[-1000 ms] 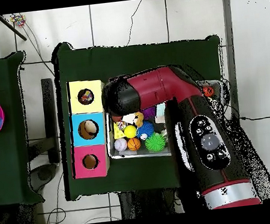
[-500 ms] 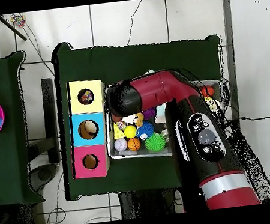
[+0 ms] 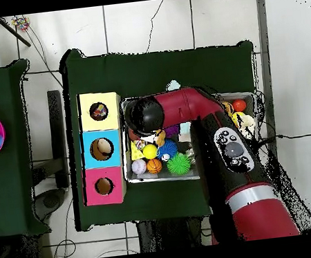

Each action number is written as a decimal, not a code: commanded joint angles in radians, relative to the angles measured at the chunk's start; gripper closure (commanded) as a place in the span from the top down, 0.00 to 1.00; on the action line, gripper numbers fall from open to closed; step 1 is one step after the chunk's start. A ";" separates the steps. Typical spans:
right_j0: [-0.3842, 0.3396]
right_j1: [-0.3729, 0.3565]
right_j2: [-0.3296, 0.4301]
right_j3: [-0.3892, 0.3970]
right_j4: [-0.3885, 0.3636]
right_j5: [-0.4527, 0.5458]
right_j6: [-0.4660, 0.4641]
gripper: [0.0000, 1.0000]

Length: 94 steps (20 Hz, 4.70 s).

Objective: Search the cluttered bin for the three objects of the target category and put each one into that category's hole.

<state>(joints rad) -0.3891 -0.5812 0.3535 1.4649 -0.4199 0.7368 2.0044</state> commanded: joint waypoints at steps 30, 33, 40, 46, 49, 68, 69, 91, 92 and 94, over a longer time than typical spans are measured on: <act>0.015 0.303 -0.039 0.005 -0.013 0.214 -0.125 1.00; 0.008 0.320 -0.037 -0.014 -0.025 0.246 -0.162 1.00; -0.019 0.332 0.009 -0.033 -0.030 0.183 -0.210 0.00; 0.028 0.243 -0.003 -0.059 -0.033 0.225 -0.168 0.00; 0.031 0.199 -0.005 -0.061 -0.027 0.270 -0.176 0.00; 0.008 -0.049 0.020 0.032 0.053 0.437 -0.156 0.00; 0.004 -0.066 0.025 0.046 0.055 0.420 -0.154 0.00; 0.139 -0.228 0.032 0.153 0.169 0.183 0.032 0.00; 0.153 -0.216 0.022 0.141 0.149 0.157 0.039 0.00; 0.176 -0.187 0.001 0.118 0.111 0.111 0.050 0.00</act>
<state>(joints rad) -0.2583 -0.8566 0.3227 1.5272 -0.2666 1.0055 2.0044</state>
